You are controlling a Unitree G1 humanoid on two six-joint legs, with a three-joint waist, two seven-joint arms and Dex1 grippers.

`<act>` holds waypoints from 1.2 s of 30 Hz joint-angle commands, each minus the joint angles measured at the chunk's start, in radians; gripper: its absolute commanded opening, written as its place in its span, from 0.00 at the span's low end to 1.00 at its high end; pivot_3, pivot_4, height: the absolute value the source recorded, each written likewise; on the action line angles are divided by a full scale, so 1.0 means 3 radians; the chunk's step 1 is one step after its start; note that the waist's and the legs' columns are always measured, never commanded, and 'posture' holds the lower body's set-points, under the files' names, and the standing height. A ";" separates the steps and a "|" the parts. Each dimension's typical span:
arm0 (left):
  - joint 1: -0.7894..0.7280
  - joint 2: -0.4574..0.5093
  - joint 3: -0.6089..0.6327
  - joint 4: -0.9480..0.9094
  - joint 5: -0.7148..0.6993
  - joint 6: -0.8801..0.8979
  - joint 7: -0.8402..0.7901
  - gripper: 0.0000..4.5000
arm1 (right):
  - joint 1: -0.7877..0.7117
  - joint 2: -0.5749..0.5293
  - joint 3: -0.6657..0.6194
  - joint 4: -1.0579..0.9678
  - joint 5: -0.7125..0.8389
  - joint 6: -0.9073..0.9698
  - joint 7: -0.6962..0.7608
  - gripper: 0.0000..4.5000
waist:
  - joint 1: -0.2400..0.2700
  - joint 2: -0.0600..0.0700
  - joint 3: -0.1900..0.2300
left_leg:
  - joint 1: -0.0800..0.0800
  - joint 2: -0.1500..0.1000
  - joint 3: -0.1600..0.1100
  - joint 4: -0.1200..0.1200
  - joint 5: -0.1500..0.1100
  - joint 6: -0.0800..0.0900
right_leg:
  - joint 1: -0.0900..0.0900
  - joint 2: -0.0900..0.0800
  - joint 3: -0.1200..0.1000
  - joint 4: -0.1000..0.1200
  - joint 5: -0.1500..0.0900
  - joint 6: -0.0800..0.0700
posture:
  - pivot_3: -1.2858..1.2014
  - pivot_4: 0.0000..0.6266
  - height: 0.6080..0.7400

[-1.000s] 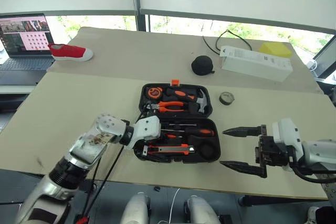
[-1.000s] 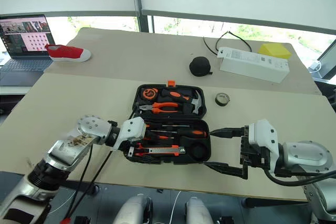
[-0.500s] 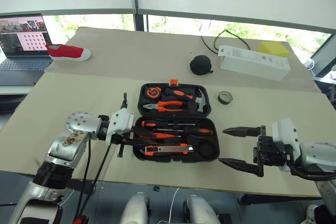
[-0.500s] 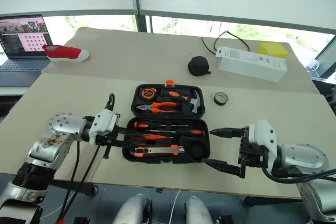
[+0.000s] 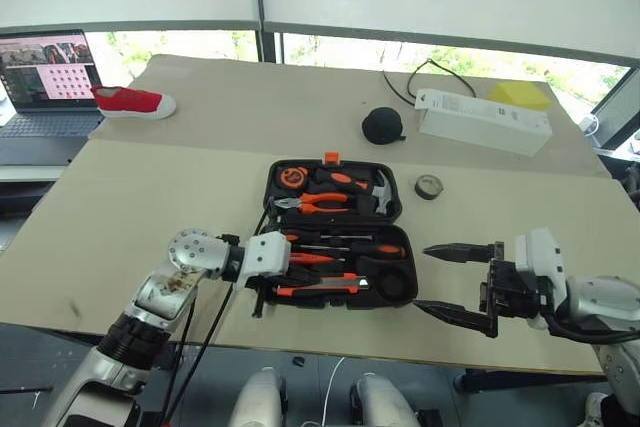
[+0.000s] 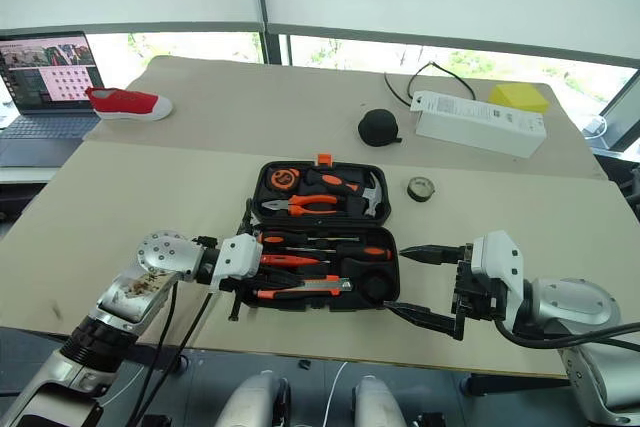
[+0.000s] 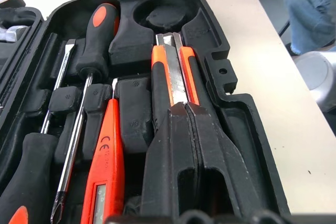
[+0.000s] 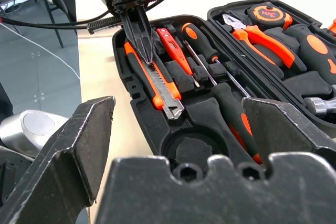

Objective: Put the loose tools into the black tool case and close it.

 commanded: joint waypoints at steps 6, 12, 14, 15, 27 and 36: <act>0.0112 -0.0008 -0.0207 0.0210 0.0211 0.0614 0.0217 0.01 | -0.0029 0.0071 -0.0006 -0.0012 -0.0029 -0.0084 -0.0039 1.00 | -0.0002 0.0018 -0.0038 | 0.0006 0.0001 0.0002 0.0000 0.0000 0.0000 | 0.0003 0.0001 0.0003 0.0000 0.0000 0.0001 | 0.52 0.24 1.00; 0.0163 -0.0095 0.0237 0.0195 -0.0164 0.0100 0.0185 0.01 | 0.0024 0.0076 -0.0109 0.0032 -0.0054 -0.0150 -0.0040 1.00 | -0.0004 0.0028 -0.0045 | 0.0009 0.0002 0.0004 0.0000 0.0001 0.0001 | 0.0002 0.0001 0.0007 0.0000 0.0000 0.0001 | 0.52 0.24 1.00; 0.0191 -0.0135 0.0453 0.0137 -0.0409 0.0082 0.0177 0.06 | 0.0063 0.0094 -0.0180 0.0070 -0.0059 -0.0209 -0.0051 1.00 | -0.0007 0.0028 -0.0045 | 0.0004 0.0003 0.0003 -0.0001 0.0001 0.0001 | -0.0003 0.0002 0.0007 0.0000 0.0000 0.0000 | 0.52 0.24 1.00; 0.0202 -0.0187 0.0662 0.0039 -0.0695 0.0149 0.0189 0.12 | 0.0105 0.0140 -0.0274 0.0110 -0.0026 -0.0249 -0.0077 1.00 | -0.0015 0.0028 -0.0044 | 0.0003 0.0003 0.0003 -0.0001 0.0001 0.0001 | -0.0004 0.0002 0.0007 0.0000 0.0000 0.0000 | 0.52 0.24 1.00; 0.0796 0.0393 0.2093 0.0187 -0.1622 0.0317 -0.0215 0.98 | 0.0885 0.0857 -0.1202 0.1087 -0.0281 -0.1272 -0.0324 1.00 | -0.0034 0.0025 -0.0038 | -0.0002 0.0008 0.0003 -0.0009 -0.0002 0.0004 | -0.0009 -0.0002 0.0007 -0.0004 -0.0002 0.0000 | 0.52 0.24 1.00; 0.0770 0.0282 0.2271 0.0165 -0.1810 0.0416 -0.0077 0.98 | 0.0387 0.0633 -0.1004 0.1181 -0.0509 -0.0878 -0.0895 1.00 | -0.0081 0.0028 -0.0036 | 0.0007 0.0012 0.0007 -0.0011 -0.0002 0.0003 | -0.0009 -0.0011 0.0010 -0.0003 -0.0004 -0.0005 | 0.52 0.24 1.00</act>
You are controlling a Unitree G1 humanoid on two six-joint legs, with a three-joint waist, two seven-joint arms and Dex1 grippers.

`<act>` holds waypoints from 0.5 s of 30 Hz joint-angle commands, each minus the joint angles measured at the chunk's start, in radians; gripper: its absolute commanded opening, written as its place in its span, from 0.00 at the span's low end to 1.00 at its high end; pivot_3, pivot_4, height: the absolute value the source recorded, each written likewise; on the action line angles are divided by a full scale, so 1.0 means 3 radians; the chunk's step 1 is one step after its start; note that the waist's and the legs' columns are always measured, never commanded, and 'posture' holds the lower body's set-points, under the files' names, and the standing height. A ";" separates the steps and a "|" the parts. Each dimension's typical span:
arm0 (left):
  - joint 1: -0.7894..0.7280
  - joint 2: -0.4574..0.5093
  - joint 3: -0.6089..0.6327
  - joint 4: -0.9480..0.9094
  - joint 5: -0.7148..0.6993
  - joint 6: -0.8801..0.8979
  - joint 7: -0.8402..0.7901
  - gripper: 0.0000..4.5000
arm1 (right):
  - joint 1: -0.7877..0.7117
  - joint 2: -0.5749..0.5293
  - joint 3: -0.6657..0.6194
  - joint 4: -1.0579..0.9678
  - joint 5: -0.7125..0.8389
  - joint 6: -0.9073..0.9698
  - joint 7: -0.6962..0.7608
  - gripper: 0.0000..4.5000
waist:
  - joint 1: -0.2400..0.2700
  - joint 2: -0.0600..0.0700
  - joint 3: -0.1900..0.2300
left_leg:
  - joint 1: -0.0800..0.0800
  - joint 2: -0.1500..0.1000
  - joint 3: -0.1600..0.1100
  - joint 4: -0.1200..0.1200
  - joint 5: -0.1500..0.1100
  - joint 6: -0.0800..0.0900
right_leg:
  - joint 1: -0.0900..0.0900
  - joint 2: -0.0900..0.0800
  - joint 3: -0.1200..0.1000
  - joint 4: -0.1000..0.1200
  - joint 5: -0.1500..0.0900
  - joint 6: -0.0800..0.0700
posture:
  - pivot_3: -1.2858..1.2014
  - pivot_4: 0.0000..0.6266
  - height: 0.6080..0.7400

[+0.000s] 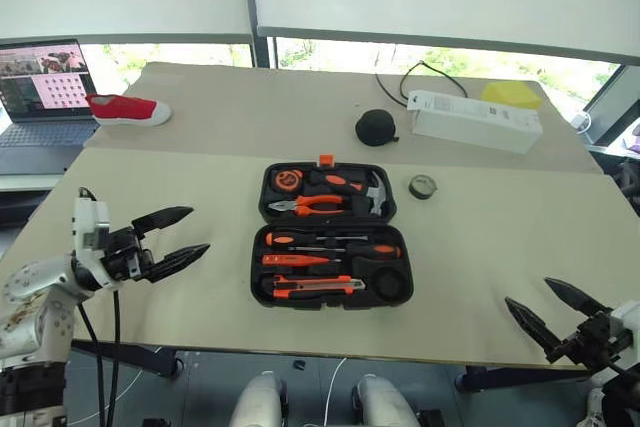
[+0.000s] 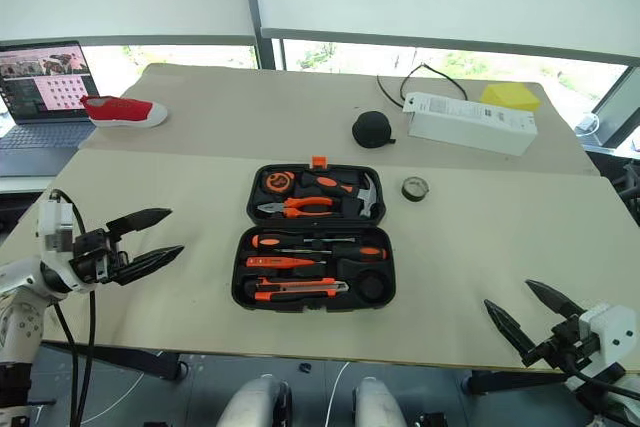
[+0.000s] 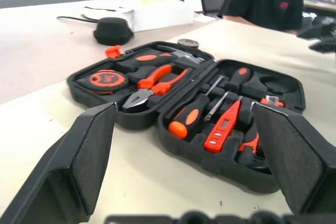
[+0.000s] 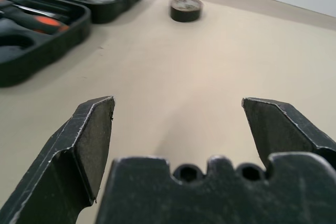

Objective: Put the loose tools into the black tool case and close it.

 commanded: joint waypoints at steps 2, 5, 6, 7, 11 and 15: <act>-0.0206 -0.0129 -0.0006 -0.0325 -0.0225 0.0175 0.0258 0.98 | -0.0879 -0.0748 0.0437 -0.0085 -0.0308 0.1053 -0.0439 1.00 | -0.0045 0.0005 0.0005 | 0.0002 0.0001 0.0002 0.0000 0.0000 0.0000 | -0.0001 0.0000 0.0004 0.0001 0.0003 -0.0001 | 0.52 0.24 1.00; -0.0310 -0.0196 -0.0085 -0.0402 -0.0205 0.0230 0.0365 0.98 | -0.1637 -0.1051 0.0883 0.0192 -0.0456 0.1418 -0.0374 1.00 | -0.0060 0.0006 0.0007 | 0.0001 -0.0001 0.0005 0.0000 0.0004 0.0002 | -0.0005 0.0003 0.0009 0.0001 0.0010 0.0000 | 0.52 0.24 1.00; -0.0341 -0.0207 -0.0128 -0.0417 -0.0183 0.0248 0.0381 0.98 | -0.1930 -0.1102 0.1065 0.0352 -0.0533 0.1483 -0.0305 1.00 | -0.0058 0.0005 0.0008 | 0.0001 -0.0003 0.0003 -0.0001 0.0004 0.0002 | -0.0004 0.0010 0.0007 0.0001 0.0010 -0.0003 | 0.52 0.24 1.00; -0.0363 -0.0215 -0.0156 -0.0428 -0.0168 0.0260 0.0394 0.98 | -0.2132 -0.1137 0.1194 0.0470 -0.0588 0.1529 -0.0259 1.00 | -0.0059 0.0004 0.0008 | 0.0000 -0.0003 0.0003 -0.0004 0.0004 0.0002 | -0.0004 0.0015 0.0005 0.0001 0.0009 -0.0004 | 0.52 0.24 1.00; -0.0455 -0.0228 -0.0340 -0.0445 -0.0003 0.0283 0.0526 0.98 | -0.3227 -0.1110 0.1964 0.1266 -0.1078 0.1633 0.0035 1.00 | -0.0040 0.0003 0.0012 | -0.0005 -0.0005 0.0010 -0.0021 0.0004 0.0002 | -0.0016 0.0016 0.0005 0.0000 0.0007 -0.0008 | 0.52 0.24 1.00; -0.0474 -0.0261 -0.0474 -0.0438 0.0118 0.0205 0.0576 0.98 | -0.3928 -0.0893 0.2495 0.1990 -0.1497 0.1450 0.0223 1.00 | -0.0017 0.0003 0.0012 | -0.0042 -0.0009 0.0009 -0.0022 0.0004 0.0002 | -0.0055 0.0013 0.0005 0.0000 0.0008 -0.0007 | 0.52 0.24 1.00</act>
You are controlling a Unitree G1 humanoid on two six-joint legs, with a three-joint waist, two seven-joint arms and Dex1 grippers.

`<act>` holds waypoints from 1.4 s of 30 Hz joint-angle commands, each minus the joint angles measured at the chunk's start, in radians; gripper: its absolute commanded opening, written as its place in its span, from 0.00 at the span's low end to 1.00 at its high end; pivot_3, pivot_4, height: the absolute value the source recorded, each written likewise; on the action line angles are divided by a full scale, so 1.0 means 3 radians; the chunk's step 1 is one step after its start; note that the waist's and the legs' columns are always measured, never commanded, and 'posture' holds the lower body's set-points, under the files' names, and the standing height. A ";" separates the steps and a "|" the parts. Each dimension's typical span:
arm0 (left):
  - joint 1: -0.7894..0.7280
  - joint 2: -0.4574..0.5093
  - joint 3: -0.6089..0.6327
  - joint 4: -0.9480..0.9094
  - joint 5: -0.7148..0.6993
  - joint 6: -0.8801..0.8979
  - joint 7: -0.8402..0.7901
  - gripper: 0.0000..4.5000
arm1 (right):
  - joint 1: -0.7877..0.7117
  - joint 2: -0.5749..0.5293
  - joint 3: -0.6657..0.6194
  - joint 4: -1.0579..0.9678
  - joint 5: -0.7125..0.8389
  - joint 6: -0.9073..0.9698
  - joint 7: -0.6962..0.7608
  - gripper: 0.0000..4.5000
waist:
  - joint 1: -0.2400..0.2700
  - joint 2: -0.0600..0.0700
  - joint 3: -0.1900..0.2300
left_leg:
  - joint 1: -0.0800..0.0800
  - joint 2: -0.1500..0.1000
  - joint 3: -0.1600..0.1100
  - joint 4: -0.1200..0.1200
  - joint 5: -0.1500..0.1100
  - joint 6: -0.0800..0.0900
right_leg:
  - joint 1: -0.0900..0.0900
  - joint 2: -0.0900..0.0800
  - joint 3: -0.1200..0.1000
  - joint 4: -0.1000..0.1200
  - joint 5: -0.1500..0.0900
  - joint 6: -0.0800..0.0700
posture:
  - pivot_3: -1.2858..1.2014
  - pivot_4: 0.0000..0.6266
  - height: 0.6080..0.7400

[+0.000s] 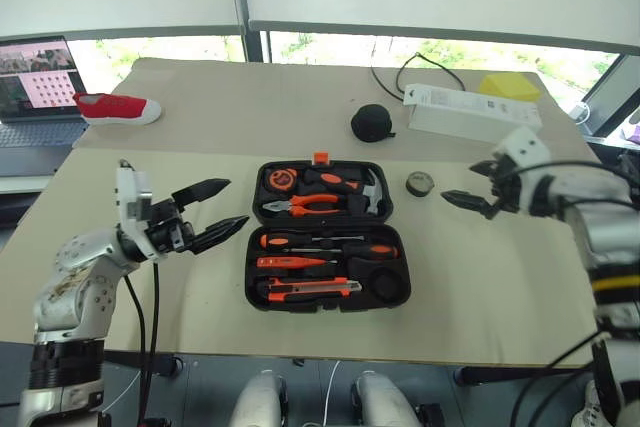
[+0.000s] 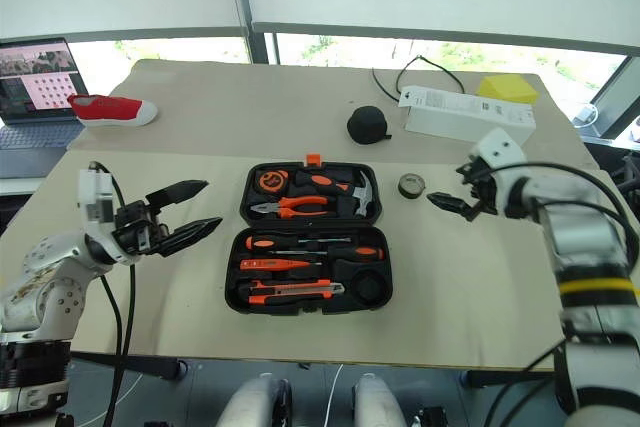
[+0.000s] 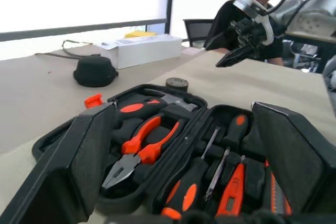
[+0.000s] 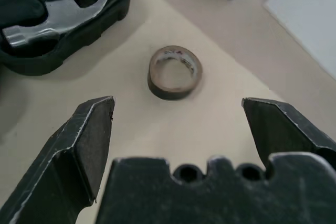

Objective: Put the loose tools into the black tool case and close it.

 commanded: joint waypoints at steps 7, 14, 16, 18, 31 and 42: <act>0.0040 -0.0011 -0.0120 -0.0037 0.0229 -0.0171 0.0023 0.98 | -0.0961 0.0576 0.0628 0.1518 -0.0734 -0.0659 0.0109 1.00 | 0.0012 0.0000 0.0000 | -0.0023 -0.0004 0.0006 0.0000 0.0000 -0.0001 | -0.0019 -0.0007 -0.0006 0.0000 0.0001 0.0002 | 0.52 0.24 1.00; 0.0148 0.0008 -0.0037 -0.0144 0.0152 -0.0199 -0.0077 1.00 | -0.1224 0.0794 0.0681 0.2194 -0.0968 -0.0859 0.0037 0.53 | -0.0008 0.0000 0.0000 | -0.0019 -0.0003 0.0006 0.0000 0.0002 -0.0003 | -0.0018 -0.0009 -0.0006 0.0004 0.0001 0.0002 | 0.52 0.24 1.00; 0.0177 0.0009 -0.0016 -0.0179 0.0128 -0.0195 -0.0090 1.00 | -0.1271 0.0823 0.0666 0.2294 -0.1004 -0.0898 0.0031 0.38 | -0.0012 0.0000 0.0000 | -0.0018 -0.0003 0.0006 0.0000 0.0002 -0.0004 | -0.0018 -0.0008 -0.0007 0.0006 0.0001 0.0001 | 0.52 0.24 1.00; 0.0217 0.0027 -0.0012 -0.0204 0.0138 -0.0200 -0.0121 1.00 | -0.1306 0.0843 0.0647 0.2359 -0.1022 -0.0950 0.0045 0.21 | -0.0011 0.0000 0.0000 | -0.0017 -0.0003 0.0006 0.0000 0.0003 -0.0005 | -0.0016 -0.0008 -0.0007 0.0007 0.0001 0.0001 | 0.52 0.24 1.00; 0.0617 0.0286 -0.0061 -0.0338 0.0118 -0.0652 -0.0961 1.00 | -0.0272 0.0214 0.0319 -0.1076 0.0492 0.0691 0.1744 0.01 | 0.0016 0.0009 0.0007 | -0.0020 0.0007 -0.0011 -0.0001 0.0001 -0.0003 | -0.0016 -0.0007 -0.0011 0.0005 0.0001 0.0001 | 0.52 0.24 1.00; 0.0744 0.0272 -0.0191 -0.0302 0.0237 -0.0748 -0.1035 1.00 | 0.0679 -0.0343 0.0763 -0.2911 0.0800 0.2090 0.0988 0.01 | 0.0020 0.0007 0.0009 | -0.0009 0.0005 -0.0012 0.0019 0.0001 -0.0003 | -0.0003 -0.0009 -0.0012 0.0006 0.0003 0.0002 | 0.52 0.24 1.00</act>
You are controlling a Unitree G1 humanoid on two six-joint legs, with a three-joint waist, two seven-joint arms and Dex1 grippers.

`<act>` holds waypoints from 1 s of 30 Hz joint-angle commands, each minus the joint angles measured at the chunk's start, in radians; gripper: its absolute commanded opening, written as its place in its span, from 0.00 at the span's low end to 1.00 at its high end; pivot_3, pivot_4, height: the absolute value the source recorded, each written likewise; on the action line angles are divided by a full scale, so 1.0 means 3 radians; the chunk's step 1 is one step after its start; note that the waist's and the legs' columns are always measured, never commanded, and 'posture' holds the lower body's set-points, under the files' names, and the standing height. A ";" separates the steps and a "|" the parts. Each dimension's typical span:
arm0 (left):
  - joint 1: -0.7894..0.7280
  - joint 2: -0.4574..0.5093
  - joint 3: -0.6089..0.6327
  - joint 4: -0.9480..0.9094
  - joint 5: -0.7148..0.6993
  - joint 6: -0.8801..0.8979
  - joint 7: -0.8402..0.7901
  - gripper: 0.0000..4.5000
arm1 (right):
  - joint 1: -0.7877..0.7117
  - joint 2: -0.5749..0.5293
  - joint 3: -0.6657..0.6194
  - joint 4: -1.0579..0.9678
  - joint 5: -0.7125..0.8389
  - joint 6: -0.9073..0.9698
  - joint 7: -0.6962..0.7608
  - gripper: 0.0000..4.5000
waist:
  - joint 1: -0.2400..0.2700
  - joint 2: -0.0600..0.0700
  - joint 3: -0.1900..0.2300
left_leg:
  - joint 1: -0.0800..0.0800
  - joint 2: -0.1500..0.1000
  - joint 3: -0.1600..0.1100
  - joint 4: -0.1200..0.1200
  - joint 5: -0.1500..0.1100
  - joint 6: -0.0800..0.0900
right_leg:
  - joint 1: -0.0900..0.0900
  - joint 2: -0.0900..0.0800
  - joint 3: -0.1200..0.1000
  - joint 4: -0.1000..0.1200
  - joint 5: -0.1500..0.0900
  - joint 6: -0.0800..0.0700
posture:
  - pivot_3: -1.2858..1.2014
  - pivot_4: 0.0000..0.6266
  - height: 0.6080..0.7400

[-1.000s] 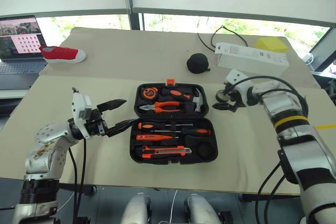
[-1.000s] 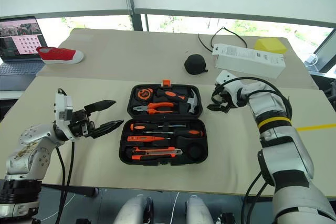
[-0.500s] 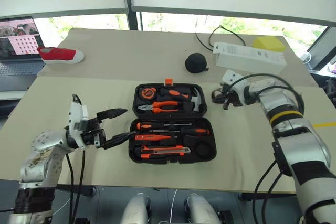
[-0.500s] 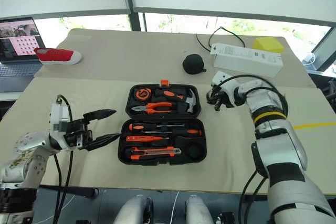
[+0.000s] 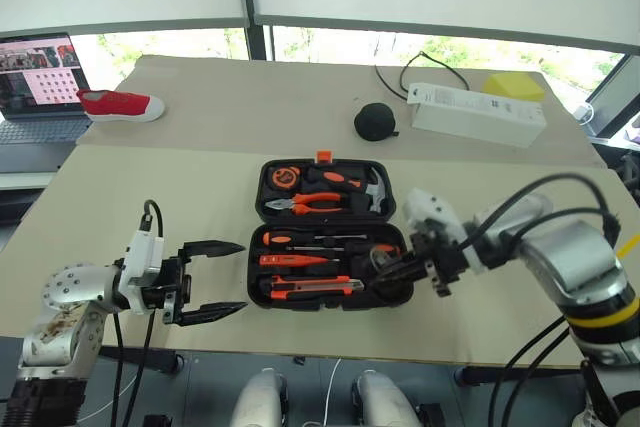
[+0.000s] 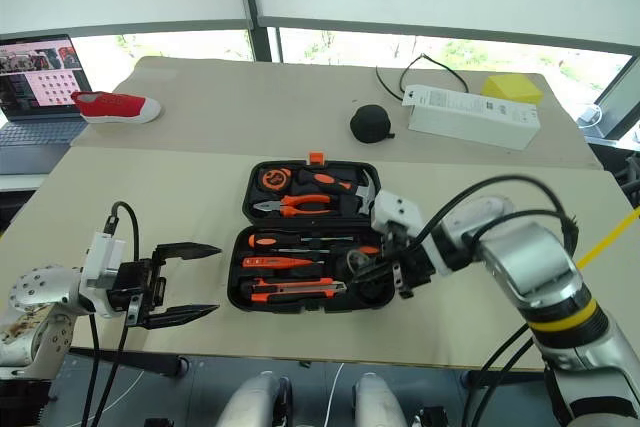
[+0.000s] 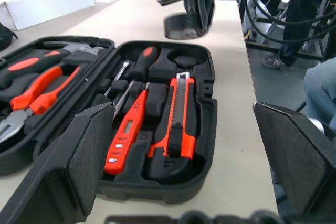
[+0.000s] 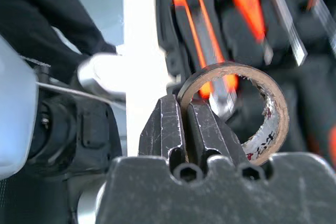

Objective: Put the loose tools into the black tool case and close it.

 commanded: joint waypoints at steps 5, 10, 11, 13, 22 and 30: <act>0.0014 0.0014 -0.0037 -0.0022 0.0003 -0.0079 -0.0015 1.00 | 0.0118 -0.0206 0.0220 -0.0097 -0.0137 -0.0064 -0.0285 0.01 | -0.0004 -0.0003 0.0000 | -0.0002 -0.0001 -0.0001 0.0002 0.0000 0.0000 | -0.0001 0.0005 0.0000 0.0000 0.0000 0.0000 | 0.52 0.24 1.00; -0.0040 0.0009 -0.0009 0.0023 0.0006 -0.0116 0.0014 1.00 | 0.0005 -0.0191 0.0374 0.0053 -0.0211 -0.0120 -0.0361 0.01 | 0.0007 -0.0003 0.0000 | -0.0003 -0.0002 0.0000 0.0004 0.0000 0.0000 | 0.0001 0.0005 0.0000 0.0000 0.0000 0.0001 | 0.52 0.24 1.00; -0.0047 0.0007 -0.0006 0.0029 0.0003 -0.0115 0.0028 1.00 | -0.0021 -0.0171 0.0391 0.0056 -0.0179 -0.0076 -0.0365 0.01 | 0.0008 -0.0004 0.0000 | -0.0005 -0.0001 -0.0001 0.0006 0.0000 0.0000 | 0.0000 0.0004 0.0000 0.0000 0.0001 0.0002 | 0.52 0.24 1.00; -0.0049 0.0012 -0.0005 0.0035 0.0006 -0.0086 0.0073 1.00 | -0.0063 -0.0174 0.0458 0.0066 -0.0131 0.0021 -0.0345 0.01 | 0.0007 -0.0004 0.0000 | -0.0006 0.0000 -0.0001 0.0008 0.0000 0.0001 | 0.0001 0.0004 0.0000 0.0000 0.0002 0.0003 | 0.52 0.24 1.00; -0.0113 0.0003 0.0097 0.0055 0.0058 0.0001 0.0516 1.00 | -0.0267 -0.0332 0.0465 0.0091 -0.0061 -0.0332 0.0031 0.67 | 0.0001 -0.0006 0.0000 | -0.0006 0.0000 -0.0006 0.0008 -0.0002 0.0002 | 0.0001 0.0005 -0.0002 -0.0001 0.0002 0.0003 | 0.52 0.24 1.00; -0.0134 0.0144 0.0267 0.0142 0.0148 0.0541 0.1104 0.94 | -0.0062 -0.0476 -0.0423 0.0450 0.0499 -0.0659 0.0432 0.75 | 0.0004 -0.0014 0.0001 | -0.0005 0.0002 -0.0009 0.0008 -0.0002 0.0002 | 0.0003 0.0004 -0.0003 0.0000 0.0002 0.0004 | 0.52 0.24 1.00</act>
